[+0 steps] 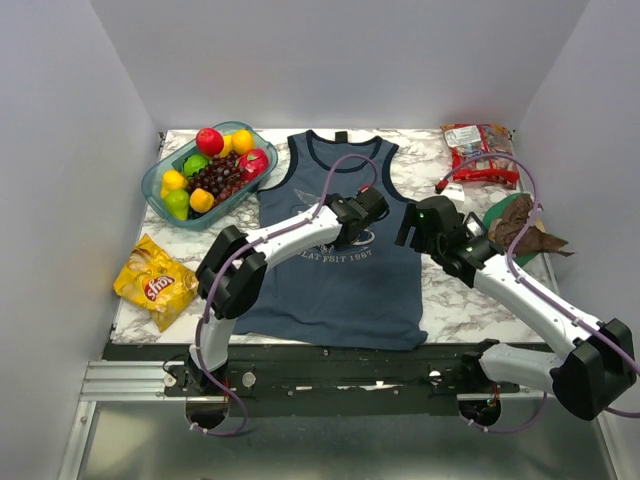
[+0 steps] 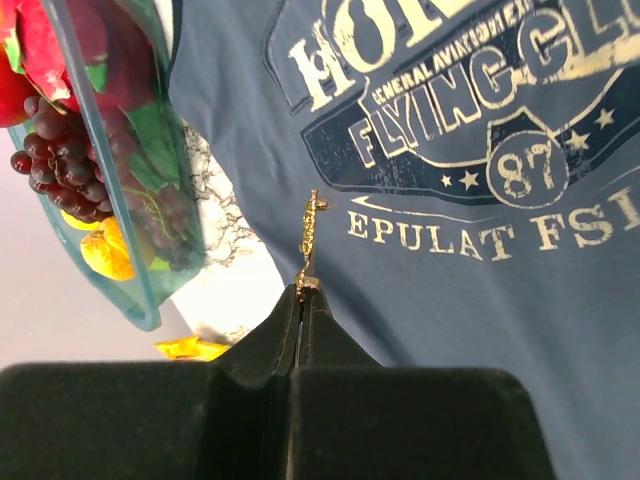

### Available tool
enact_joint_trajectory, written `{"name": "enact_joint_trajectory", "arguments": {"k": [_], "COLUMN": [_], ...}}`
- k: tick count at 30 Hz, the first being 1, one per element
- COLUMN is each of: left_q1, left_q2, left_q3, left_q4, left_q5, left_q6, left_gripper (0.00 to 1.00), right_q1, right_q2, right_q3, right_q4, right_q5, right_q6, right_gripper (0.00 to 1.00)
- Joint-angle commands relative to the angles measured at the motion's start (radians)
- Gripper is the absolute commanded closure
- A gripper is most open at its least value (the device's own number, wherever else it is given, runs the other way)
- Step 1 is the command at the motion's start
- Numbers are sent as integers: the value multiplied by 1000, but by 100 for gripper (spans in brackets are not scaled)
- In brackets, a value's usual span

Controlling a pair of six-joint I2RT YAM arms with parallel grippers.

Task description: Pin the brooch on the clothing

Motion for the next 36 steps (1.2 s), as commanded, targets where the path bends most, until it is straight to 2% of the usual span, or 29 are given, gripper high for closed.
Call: {"name": "enact_joint_trajectory", "arguments": {"k": [1, 5, 9, 10, 14, 19, 20, 24, 31, 36], "left_q1": [-11, -23, 12, 31, 77, 181, 213, 264, 328, 379], "left_q2": [33, 91, 42, 28, -54, -94, -99, -62, 64, 116], "left_q3": [67, 145, 148, 144, 73, 7, -22, -36, 13, -8], "left_q4": [-81, -125, -17, 10, 169, 379, 416, 554, 660, 789], "left_q5": [-77, -57, 110, 188, 372, 631, 734, 889, 1052, 1132], "left_q6": [14, 24, -15, -42, -122, -234, -257, -335, -413, -504], "left_gripper": [100, 100, 100, 100, 100, 100, 100, 100, 100, 100], "right_q1": [-38, -44, -70, -90, -129, -139, -140, -140, -140, -141], "right_q2": [-25, -58, -69, -71, -39, 67, 89, 197, 423, 590], "right_q3": [-36, -67, -81, -91, -81, -15, -1, 95, 266, 427], "right_q4": [50, 63, 71, 92, 132, 145, 148, 151, 123, 88], "right_q5": [-24, -31, -71, -117, -208, -234, -234, -235, -235, -246], "right_q6": [-44, -56, -65, -68, -96, -108, -108, -102, -87, -71], "right_gripper": [10, 10, 10, 10, 11, 13, 14, 18, 32, 37]}}
